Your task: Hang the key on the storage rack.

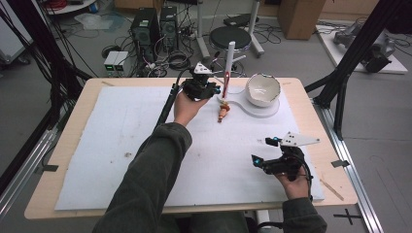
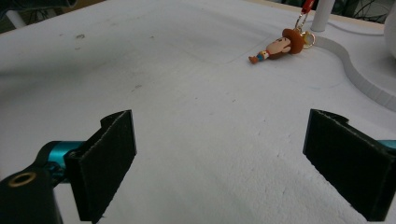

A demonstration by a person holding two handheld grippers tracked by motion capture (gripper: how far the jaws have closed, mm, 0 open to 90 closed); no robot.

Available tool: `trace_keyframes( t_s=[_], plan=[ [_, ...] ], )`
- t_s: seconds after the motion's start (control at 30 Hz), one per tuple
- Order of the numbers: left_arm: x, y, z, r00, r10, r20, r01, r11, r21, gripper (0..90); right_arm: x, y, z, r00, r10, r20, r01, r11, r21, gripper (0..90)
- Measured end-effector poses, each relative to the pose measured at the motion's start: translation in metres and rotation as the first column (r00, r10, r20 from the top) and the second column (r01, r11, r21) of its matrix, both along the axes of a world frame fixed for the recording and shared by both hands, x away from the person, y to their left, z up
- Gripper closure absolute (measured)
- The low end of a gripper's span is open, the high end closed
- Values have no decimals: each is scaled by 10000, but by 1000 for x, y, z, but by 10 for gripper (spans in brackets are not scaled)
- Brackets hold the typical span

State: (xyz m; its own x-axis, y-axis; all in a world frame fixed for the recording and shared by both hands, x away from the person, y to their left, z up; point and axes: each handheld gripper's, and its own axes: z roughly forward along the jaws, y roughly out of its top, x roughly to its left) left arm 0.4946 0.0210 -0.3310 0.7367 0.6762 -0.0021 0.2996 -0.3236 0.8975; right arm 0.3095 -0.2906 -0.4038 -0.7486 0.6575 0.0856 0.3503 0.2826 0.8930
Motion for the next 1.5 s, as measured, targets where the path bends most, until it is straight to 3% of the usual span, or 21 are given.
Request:
trace_keyframes(
  t_s=[0.5,1.03,1.5],
  plan=[
    [-14,10,4,9997,-251,3,251,9989,-392,688,0,0,0,10000,-40,78,40,10000,-49,84],
    [-34,18,7,9975,-681,198,688,9968,-405,616,-1,1,0,10000,-84,29,85,9999,-60,84],
    [-42,40,9,9990,-378,227,394,9965,-738,548,0,2,1,9999,-105,20,105,9999,-90,84]
  ],
)
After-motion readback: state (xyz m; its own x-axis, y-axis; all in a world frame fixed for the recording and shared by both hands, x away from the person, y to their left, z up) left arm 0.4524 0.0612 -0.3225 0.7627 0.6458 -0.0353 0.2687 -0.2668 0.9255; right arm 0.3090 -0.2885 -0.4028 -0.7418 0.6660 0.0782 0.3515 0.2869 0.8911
